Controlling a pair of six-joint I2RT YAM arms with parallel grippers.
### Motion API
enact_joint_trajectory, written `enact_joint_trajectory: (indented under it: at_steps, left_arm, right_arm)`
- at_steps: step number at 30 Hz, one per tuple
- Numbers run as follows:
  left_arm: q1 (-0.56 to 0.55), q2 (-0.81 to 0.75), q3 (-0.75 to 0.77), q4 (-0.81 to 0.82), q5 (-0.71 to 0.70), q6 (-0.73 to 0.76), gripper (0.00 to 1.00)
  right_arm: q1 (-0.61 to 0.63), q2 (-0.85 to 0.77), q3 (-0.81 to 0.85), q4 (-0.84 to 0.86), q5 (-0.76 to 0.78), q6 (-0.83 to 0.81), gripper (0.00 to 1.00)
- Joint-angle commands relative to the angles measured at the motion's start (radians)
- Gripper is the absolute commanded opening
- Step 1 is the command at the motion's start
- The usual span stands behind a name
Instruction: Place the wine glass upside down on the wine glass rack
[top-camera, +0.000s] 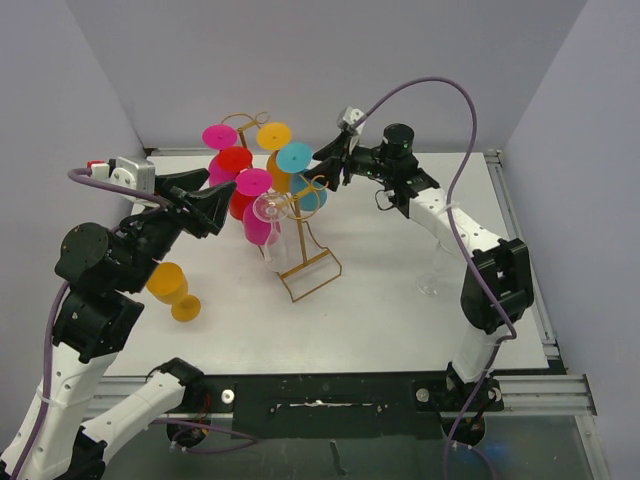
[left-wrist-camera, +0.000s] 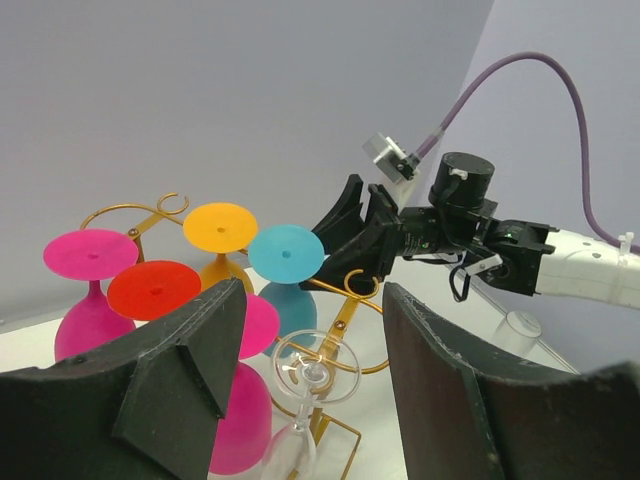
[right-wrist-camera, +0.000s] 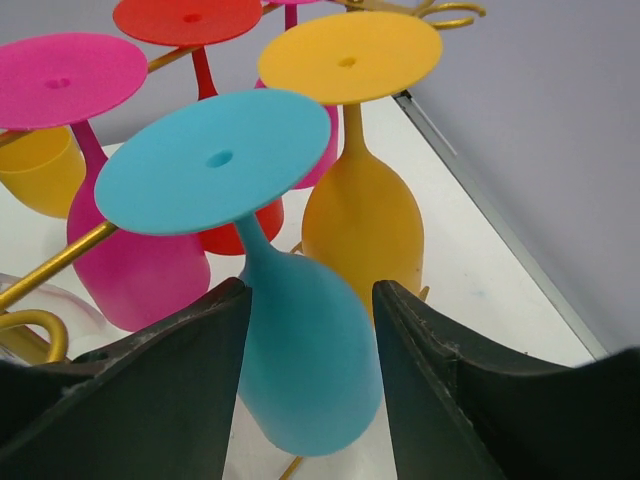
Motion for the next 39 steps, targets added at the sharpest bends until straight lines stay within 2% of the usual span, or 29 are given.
enact_joint_trajectory:
  at_steps: [1, 9, 14, 22, 29, 34, 39]
  left_arm:
    - [0.004, -0.007, 0.028, 0.017, 0.012, 0.012, 0.56]
    - [0.005, -0.010, 0.021, 0.017, 0.016, 0.012, 0.56]
    - [0.004, -0.011, 0.004, 0.020, 0.026, 0.012, 0.56]
    - [0.004, -0.041, -0.100, 0.070, 0.074, 0.031, 0.59]
    - [0.005, -0.056, -0.183, 0.127, 0.110, 0.057, 0.62]
    - [0.004, -0.069, -0.218, 0.162, 0.158, 0.070, 0.63]
    - [0.005, -0.085, -0.241, 0.196, 0.209, 0.069, 0.63]
  right_arm:
    - [-0.015, -0.108, -0.011, 0.075, 0.052, 0.035, 0.54]
    - [-0.033, -0.208, -0.104, 0.065, 0.072, 0.017, 0.59]
    - [-0.040, -0.316, -0.161, -0.018, 0.222, 0.027, 0.61]
    - [-0.040, -0.563, -0.229, -0.428, 0.811, 0.216, 0.61]
    - [-0.040, -0.785, -0.324, -0.800, 1.157, 0.381, 0.63]
    - [-0.039, -0.867, -0.389, -1.022, 1.290, 0.475, 0.65]
    - [-0.041, -0.891, -0.407, -1.122, 1.297, 0.561, 0.63]
